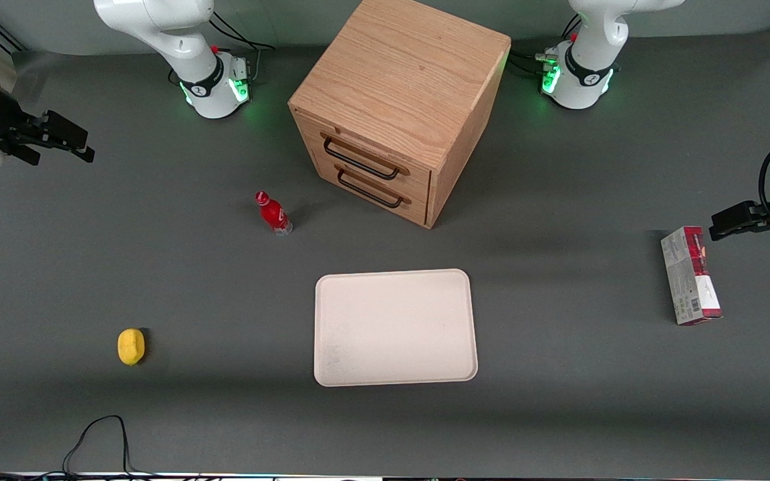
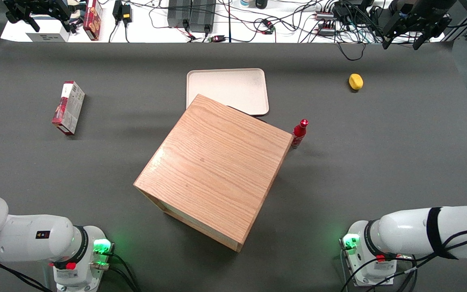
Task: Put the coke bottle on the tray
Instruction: 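Move the right gripper over the red Coca-Cola bottle and lower it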
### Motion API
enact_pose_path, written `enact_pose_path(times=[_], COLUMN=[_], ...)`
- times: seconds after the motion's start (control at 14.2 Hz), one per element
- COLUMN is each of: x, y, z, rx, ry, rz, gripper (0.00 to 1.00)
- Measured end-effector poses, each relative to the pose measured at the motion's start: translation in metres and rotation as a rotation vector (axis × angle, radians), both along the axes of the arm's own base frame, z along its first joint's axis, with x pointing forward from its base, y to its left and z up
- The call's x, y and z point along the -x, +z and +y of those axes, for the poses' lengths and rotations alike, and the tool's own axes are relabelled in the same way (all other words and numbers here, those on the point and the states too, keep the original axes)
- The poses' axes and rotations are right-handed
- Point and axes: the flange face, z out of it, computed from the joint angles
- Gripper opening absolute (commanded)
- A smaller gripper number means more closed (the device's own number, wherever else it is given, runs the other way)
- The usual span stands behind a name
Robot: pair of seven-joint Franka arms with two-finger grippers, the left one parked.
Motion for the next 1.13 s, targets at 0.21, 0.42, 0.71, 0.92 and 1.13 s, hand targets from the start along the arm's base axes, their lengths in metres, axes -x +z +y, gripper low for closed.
enact_pose_path(times=[0.21, 0.42, 0.71, 0.92, 1.13], x=[-0.009, -0.005, 0.008, 0.028, 0.063], y=[-0.007, -0.009, -0.052, -0.125, -0.203], z=[0.005, 0.051, 0.140, 0.183, 0.197], rx=[0.011, 0.009, -0.017, -0.003, 0.007], ry=[0.002, 0.005, 0.003, 0.006, 0.019], rz=[0.011, 0.024, 0.052, 0.018, -0.041], gripper=[1.00, 1.00, 1.00, 1.00, 1.00])
